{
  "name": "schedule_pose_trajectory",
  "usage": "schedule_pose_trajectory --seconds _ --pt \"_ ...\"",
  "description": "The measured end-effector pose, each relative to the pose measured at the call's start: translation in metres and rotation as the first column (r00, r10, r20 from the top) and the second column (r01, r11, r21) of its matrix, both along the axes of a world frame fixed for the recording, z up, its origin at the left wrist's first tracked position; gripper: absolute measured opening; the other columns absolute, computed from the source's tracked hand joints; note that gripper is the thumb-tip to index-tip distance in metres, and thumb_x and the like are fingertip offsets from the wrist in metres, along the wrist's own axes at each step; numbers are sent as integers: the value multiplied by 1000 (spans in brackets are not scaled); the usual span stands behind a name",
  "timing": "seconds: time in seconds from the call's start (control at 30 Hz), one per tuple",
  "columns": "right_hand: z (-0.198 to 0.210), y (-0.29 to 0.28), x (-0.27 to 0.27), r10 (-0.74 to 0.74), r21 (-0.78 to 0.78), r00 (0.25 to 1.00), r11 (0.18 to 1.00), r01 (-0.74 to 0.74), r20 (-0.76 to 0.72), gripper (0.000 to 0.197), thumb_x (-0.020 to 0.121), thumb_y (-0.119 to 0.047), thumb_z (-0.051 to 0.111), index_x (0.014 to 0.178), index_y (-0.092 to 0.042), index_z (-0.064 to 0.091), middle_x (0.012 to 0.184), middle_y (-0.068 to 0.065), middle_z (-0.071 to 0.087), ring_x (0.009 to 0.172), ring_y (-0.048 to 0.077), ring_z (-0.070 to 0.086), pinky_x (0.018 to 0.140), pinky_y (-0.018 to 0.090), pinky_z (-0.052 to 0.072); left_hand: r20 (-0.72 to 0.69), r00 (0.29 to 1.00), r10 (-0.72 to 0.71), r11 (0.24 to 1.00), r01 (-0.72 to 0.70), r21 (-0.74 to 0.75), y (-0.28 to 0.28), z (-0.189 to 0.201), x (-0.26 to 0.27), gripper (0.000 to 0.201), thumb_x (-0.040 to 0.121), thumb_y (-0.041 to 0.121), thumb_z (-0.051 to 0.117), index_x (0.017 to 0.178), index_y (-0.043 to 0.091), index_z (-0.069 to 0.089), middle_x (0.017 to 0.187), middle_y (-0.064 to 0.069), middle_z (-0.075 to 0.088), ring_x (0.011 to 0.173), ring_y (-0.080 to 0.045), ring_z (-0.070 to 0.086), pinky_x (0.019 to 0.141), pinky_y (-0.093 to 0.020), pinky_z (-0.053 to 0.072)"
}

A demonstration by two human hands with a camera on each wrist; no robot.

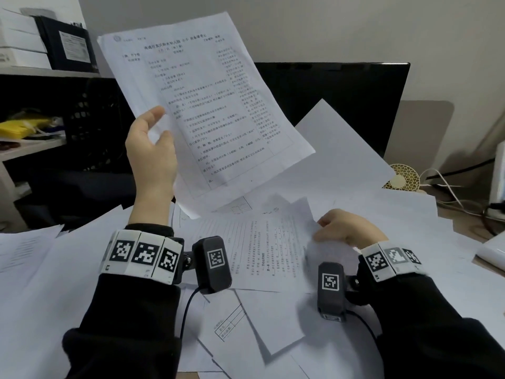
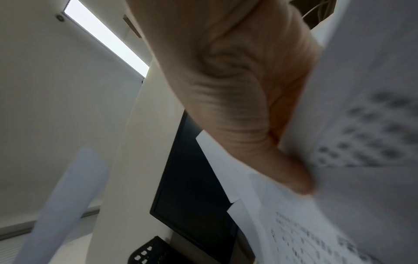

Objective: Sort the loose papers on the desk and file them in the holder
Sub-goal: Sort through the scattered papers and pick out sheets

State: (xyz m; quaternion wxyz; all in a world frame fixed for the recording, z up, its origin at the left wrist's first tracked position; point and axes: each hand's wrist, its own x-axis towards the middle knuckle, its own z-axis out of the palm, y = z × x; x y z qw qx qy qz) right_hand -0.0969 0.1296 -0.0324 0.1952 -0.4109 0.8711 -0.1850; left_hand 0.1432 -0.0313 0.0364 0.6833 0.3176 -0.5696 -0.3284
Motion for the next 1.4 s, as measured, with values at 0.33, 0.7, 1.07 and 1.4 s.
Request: schedule_pose_trajectory --seconds 0.33,0.7,1.07,1.4 --pt "41 19 -4 27 -453 998 891 0 51 19 87 -32 68 72 -19 69 63 -6 62 59 10 54 59 24 41 -4 1000 4 999 -4 39 -3 -3 1 42 89 1 46 127 16 55 122 12 53 123 -5 47 108 -24 39" --pt "42 13 5 -56 -535 998 844 33 -26 32 81 -32 72 60 -17 54 50 -7 46 43 5 38 43 18 28 27 1000 -5 998 3 55 1 -5 -6 42 91 0 44 129 13 54 128 8 53 125 -6 45 104 -18 38" --pt "54 23 -9 -278 -632 921 774 46 -274 19 96 -25 53 105 -15 66 93 3 65 78 18 51 68 25 33 39 999 13 995 -17 95 5 -6 -11 48 90 -3 41 135 13 49 137 3 49 130 -10 42 112 -28 35" --pt "61 35 -33 -384 -986 918 89 141 97 25 94 -25 49 100 -7 66 76 -9 59 63 -4 53 66 14 41 128 980 152 976 -169 134 -8 -19 3 57 86 -10 33 136 14 47 142 -1 45 133 -14 39 104 -17 32"
